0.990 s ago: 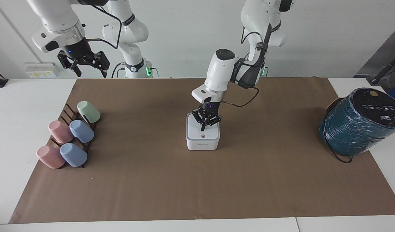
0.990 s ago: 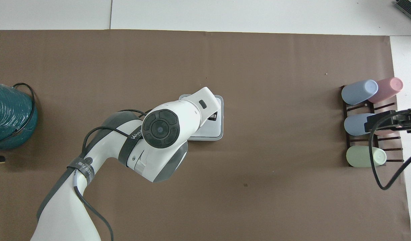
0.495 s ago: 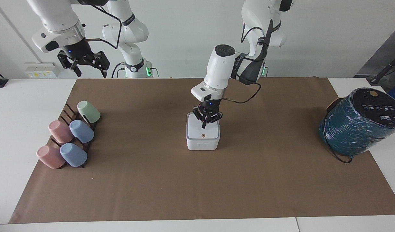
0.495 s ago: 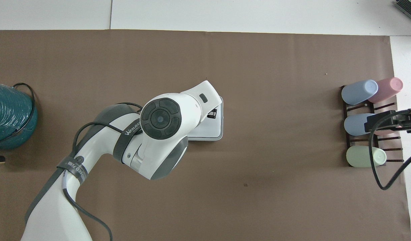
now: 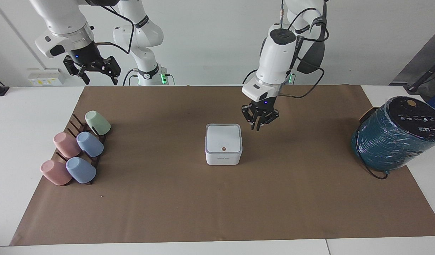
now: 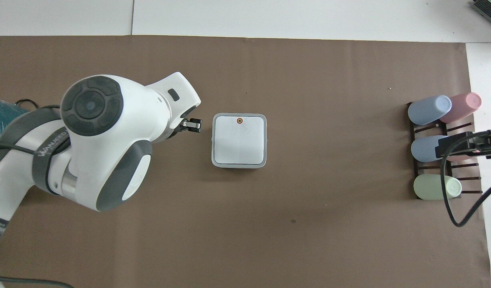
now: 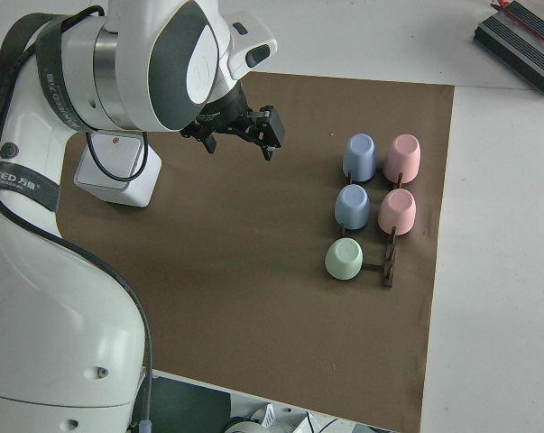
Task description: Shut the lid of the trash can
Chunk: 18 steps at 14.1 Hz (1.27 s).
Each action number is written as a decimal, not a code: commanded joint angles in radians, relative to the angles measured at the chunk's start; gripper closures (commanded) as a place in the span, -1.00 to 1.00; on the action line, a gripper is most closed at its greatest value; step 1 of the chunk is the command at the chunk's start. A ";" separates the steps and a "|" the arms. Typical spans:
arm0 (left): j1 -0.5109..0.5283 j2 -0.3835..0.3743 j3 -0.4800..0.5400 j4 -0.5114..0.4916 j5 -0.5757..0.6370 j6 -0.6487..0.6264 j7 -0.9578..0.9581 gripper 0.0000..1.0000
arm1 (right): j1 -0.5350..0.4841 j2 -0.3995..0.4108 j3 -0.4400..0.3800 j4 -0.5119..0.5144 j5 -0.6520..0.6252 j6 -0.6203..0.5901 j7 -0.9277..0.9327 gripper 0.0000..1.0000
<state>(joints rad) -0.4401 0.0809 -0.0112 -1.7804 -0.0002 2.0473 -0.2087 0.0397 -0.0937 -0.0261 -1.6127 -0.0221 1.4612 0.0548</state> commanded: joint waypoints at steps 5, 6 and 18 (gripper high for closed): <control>0.205 -0.142 -0.009 -0.060 0.016 -0.160 0.193 -1.00 | -0.006 -0.015 0.002 -0.010 0.001 -0.009 -0.012 -1.00; 0.227 -0.148 -0.009 -0.057 0.016 -0.177 0.227 -1.00 | -0.006 -0.015 0.002 -0.010 0.001 -0.009 -0.012 -1.00; 0.419 -0.069 -0.006 0.263 0.003 -0.496 0.330 -1.00 | -0.006 -0.038 0.002 -0.010 0.001 -0.009 -0.012 -1.00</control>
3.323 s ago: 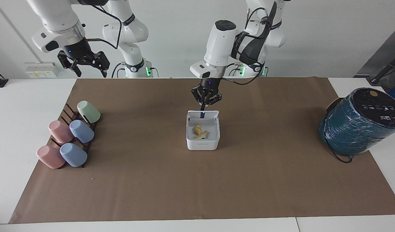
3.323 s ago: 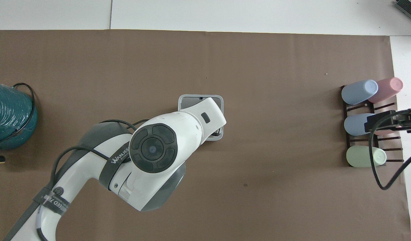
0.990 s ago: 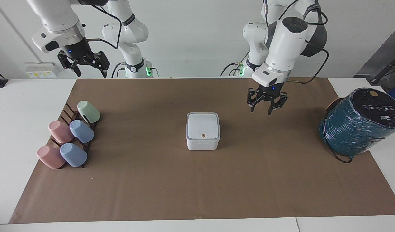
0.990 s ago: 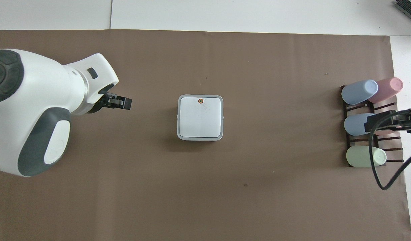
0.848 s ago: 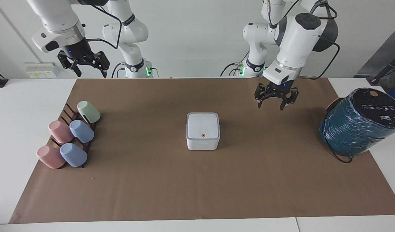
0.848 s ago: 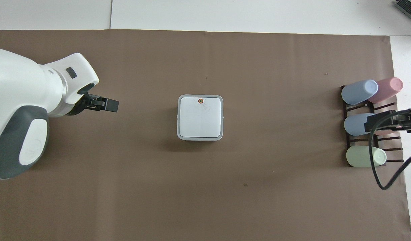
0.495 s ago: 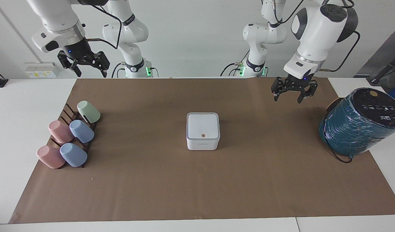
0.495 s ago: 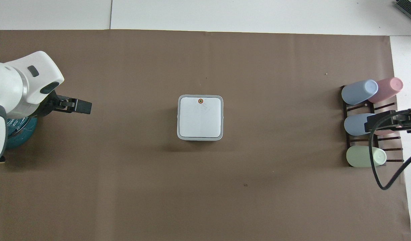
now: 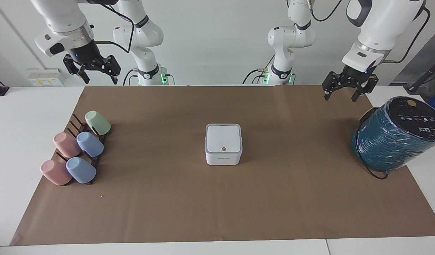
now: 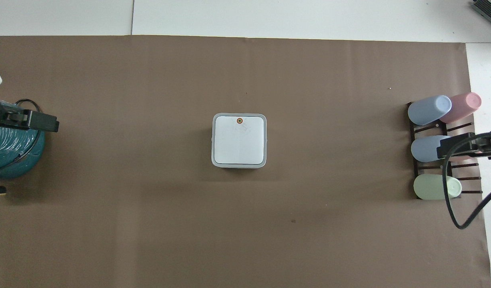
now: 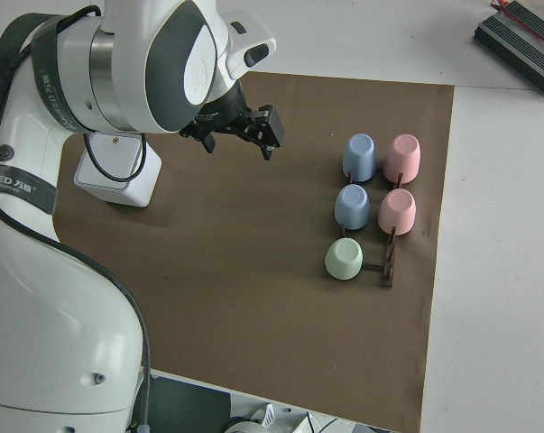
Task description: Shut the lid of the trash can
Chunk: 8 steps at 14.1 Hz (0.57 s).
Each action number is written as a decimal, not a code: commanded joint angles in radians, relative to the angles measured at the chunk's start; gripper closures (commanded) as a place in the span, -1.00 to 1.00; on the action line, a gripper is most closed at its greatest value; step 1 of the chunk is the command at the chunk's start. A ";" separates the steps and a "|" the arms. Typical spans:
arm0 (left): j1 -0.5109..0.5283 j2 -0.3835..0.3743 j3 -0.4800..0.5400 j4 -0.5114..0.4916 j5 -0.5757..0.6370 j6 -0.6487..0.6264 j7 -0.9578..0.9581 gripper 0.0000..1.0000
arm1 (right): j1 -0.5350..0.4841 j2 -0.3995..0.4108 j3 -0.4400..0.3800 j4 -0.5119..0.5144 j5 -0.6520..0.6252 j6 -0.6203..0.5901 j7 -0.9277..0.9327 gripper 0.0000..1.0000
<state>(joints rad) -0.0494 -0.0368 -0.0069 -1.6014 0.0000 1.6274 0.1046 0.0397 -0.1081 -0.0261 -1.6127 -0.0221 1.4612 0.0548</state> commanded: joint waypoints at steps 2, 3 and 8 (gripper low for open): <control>0.028 0.058 -0.008 0.129 0.002 -0.113 0.017 -1.00 | -0.004 -0.025 0.002 -0.010 0.001 -0.009 -0.012 -1.00; 0.028 0.069 -0.010 0.146 -0.003 -0.136 0.015 -1.00 | -0.006 -0.025 0.002 -0.010 0.001 -0.009 -0.012 -1.00; 0.028 0.058 -0.012 0.160 -0.051 -0.170 0.012 -1.00 | -0.006 -0.025 0.002 -0.010 0.001 -0.009 -0.012 -1.00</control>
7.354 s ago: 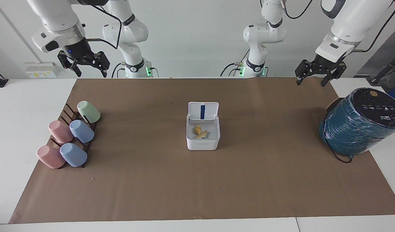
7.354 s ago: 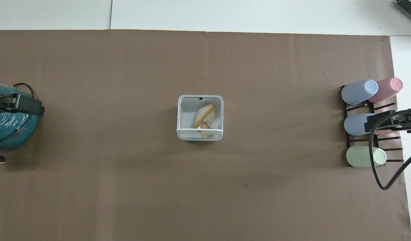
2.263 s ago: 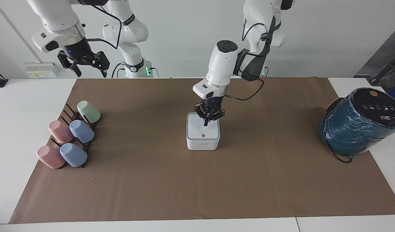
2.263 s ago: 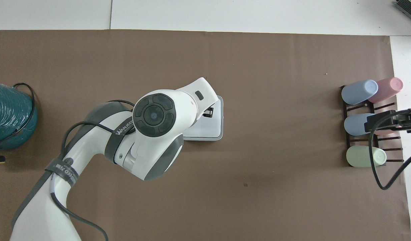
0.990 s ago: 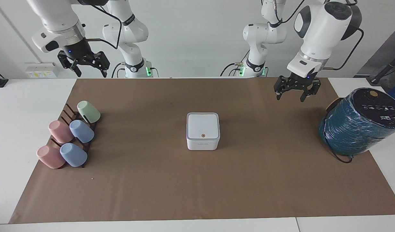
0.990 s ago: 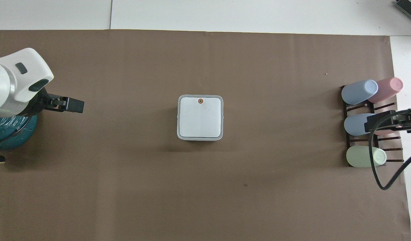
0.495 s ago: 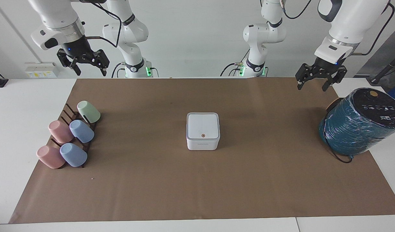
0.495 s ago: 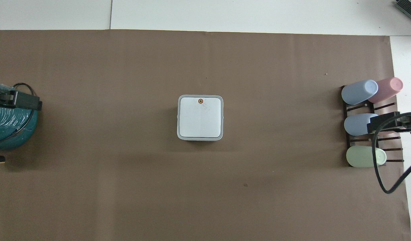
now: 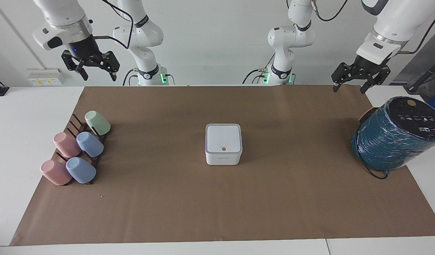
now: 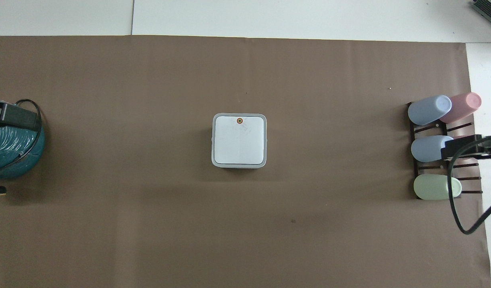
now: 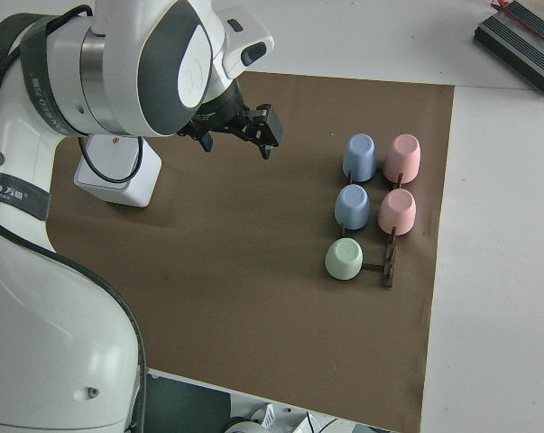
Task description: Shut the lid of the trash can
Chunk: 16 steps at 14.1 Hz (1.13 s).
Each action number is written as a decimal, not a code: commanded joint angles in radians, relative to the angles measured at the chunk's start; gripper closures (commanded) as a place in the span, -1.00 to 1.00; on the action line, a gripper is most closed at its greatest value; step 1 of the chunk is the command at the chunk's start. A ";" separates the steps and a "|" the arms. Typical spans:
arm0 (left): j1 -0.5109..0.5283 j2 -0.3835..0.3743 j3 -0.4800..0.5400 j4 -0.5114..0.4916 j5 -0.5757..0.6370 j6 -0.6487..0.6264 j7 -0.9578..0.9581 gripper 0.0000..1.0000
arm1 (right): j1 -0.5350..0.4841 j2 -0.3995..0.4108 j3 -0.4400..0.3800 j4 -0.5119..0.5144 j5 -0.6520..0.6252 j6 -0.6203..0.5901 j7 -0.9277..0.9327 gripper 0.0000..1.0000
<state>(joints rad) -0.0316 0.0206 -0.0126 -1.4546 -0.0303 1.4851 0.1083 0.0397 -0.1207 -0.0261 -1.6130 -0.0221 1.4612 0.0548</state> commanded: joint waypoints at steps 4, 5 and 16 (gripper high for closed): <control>0.004 -0.016 -0.007 -0.019 -0.016 -0.029 0.005 -1.00 | -0.006 -0.013 0.002 -0.010 0.001 -0.008 -0.012 -1.00; 0.002 -0.021 -0.007 -0.030 -0.014 -0.029 0.005 -1.00 | -0.006 -0.013 0.002 -0.010 0.001 -0.008 -0.012 -1.00; 0.012 -0.044 -0.007 -0.076 -0.013 -0.025 0.001 -1.00 | -0.006 -0.013 0.002 -0.010 0.001 -0.008 -0.012 -1.00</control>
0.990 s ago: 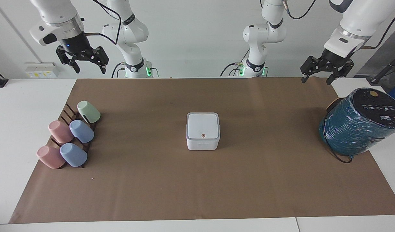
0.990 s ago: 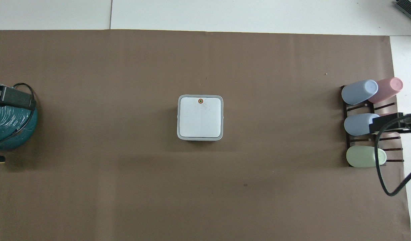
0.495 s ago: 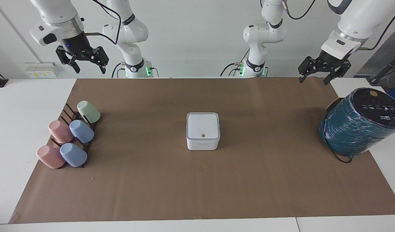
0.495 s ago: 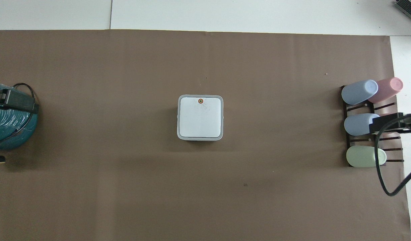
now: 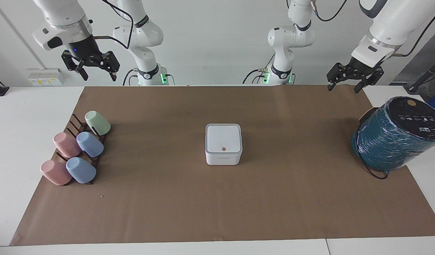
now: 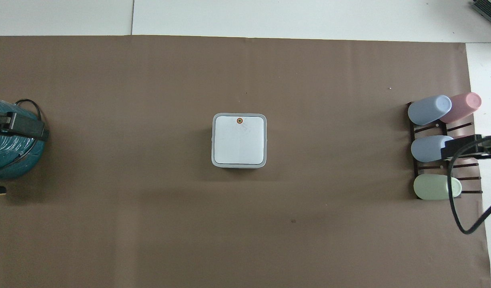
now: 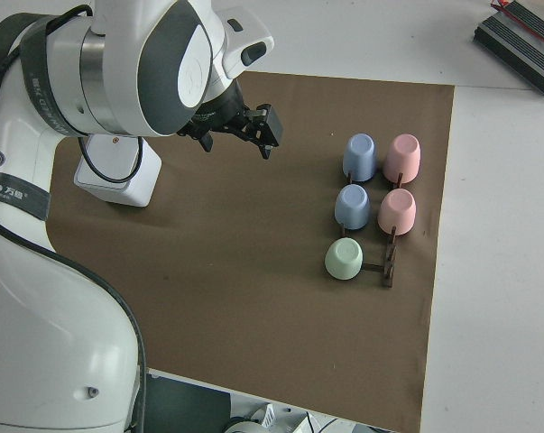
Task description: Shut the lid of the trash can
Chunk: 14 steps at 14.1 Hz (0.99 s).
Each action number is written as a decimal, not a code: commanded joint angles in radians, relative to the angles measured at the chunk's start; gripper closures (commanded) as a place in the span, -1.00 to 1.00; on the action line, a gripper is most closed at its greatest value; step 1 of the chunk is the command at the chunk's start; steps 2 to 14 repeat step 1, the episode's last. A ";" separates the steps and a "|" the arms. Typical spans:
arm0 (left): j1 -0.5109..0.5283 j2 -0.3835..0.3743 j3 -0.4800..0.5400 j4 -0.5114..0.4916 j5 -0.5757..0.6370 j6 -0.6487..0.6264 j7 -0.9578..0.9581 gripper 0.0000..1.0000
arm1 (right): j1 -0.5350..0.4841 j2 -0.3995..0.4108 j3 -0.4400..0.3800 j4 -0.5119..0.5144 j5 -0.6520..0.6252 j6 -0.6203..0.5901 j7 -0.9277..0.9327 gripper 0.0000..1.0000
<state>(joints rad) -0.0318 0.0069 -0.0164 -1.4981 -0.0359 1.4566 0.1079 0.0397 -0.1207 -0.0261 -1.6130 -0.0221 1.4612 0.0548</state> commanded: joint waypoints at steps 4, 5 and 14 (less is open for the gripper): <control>0.012 -0.030 -0.004 -0.033 -0.007 0.004 -0.001 -1.00 | -0.004 -0.013 0.002 -0.010 0.001 -0.008 -0.012 -1.00; 0.012 -0.030 -0.004 -0.033 -0.007 0.004 -0.001 -1.00 | -0.004 -0.013 0.002 -0.010 0.001 -0.008 -0.012 -1.00; 0.012 -0.030 -0.004 -0.033 -0.007 0.004 -0.001 -1.00 | -0.004 -0.013 0.002 -0.010 0.001 -0.008 -0.012 -1.00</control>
